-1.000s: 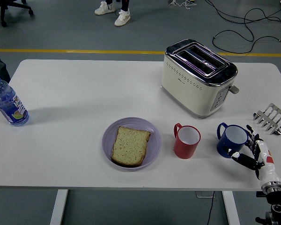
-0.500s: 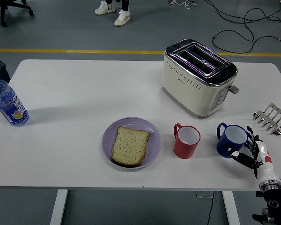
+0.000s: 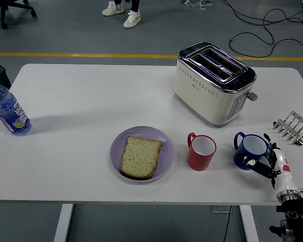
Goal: Pick up the cup,pour liquid into bread,place the cup on the desk
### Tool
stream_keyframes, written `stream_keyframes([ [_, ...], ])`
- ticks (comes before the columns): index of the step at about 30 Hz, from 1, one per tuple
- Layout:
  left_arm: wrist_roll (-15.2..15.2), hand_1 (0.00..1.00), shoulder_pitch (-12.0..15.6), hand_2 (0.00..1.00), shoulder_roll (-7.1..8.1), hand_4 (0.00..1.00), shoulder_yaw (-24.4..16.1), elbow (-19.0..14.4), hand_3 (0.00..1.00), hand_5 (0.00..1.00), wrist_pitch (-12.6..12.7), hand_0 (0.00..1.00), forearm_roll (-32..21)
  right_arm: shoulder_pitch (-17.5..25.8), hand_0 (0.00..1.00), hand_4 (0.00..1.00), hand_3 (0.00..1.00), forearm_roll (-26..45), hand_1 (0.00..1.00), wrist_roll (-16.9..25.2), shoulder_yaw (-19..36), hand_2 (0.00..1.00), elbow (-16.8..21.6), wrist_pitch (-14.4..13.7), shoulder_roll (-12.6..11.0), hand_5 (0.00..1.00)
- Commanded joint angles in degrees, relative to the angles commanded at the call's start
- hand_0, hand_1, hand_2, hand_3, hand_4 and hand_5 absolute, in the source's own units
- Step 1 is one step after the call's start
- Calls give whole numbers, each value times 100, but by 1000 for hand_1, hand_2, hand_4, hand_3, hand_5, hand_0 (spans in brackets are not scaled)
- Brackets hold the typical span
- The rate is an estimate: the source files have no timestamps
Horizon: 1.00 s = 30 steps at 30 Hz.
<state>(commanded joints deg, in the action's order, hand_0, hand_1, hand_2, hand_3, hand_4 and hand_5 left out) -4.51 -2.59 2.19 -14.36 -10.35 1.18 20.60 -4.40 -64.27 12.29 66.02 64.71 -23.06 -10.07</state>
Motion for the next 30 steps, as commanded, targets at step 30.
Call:
stream_keyframes([
  [30,-2,738,-37,768,-20,427,-48,-2,690,963,13,692,-6,-322,713,998,817,288,674,59,-159,752,-531,-35,109,178],
])
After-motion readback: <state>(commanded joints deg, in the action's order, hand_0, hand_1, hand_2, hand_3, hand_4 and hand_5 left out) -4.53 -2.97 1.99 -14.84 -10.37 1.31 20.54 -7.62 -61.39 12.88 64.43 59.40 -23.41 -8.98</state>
